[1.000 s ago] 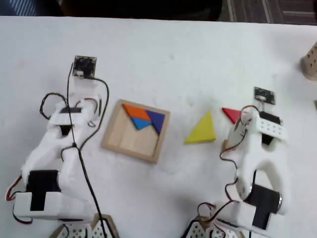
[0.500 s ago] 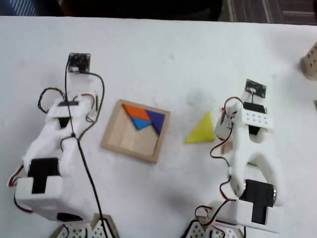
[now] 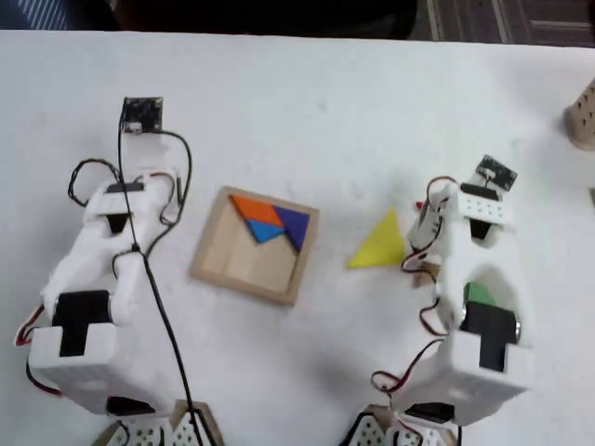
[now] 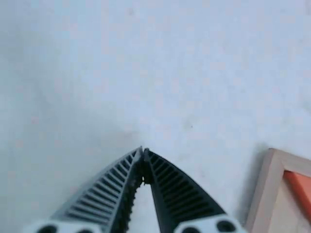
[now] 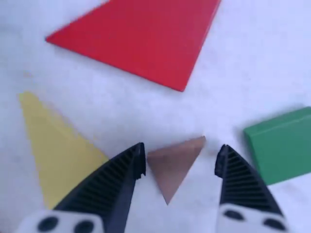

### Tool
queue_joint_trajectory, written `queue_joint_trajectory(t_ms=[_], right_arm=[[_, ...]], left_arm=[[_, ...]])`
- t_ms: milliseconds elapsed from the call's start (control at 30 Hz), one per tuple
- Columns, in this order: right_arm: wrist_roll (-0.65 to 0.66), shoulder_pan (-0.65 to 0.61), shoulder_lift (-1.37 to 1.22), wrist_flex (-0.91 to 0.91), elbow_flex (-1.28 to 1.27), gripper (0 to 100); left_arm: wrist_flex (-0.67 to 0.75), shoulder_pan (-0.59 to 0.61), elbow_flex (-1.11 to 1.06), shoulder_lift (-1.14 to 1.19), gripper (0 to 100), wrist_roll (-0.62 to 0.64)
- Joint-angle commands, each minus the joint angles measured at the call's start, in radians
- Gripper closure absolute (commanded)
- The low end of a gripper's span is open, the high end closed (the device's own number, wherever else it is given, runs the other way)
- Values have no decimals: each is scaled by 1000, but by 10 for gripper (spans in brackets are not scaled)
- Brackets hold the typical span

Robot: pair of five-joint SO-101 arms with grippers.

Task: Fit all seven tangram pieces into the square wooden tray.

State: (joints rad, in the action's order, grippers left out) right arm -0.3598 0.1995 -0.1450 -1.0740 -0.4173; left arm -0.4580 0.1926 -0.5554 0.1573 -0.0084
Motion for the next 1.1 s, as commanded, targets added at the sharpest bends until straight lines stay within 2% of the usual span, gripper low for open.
queue_joint_trajectory(t_ms=[0, 467, 700, 900, 1067], right_arm=[[-2, 10, -27, 1, 92, 765], [52, 1, -128, -73, 127, 770], [54, -4, -128, -70, 132, 909], [57, -22, -128, -68, 133, 918], [176, -102, -122, -70, 149, 921]], left_arm=[[-8, 8, 55, -5, 977, 14], [-8, 8, 55, -2, 977, 14], [-8, 10, 55, -2, 977, 14], [-8, 10, 55, -2, 977, 14], [-8, 10, 55, -2, 977, 14]])
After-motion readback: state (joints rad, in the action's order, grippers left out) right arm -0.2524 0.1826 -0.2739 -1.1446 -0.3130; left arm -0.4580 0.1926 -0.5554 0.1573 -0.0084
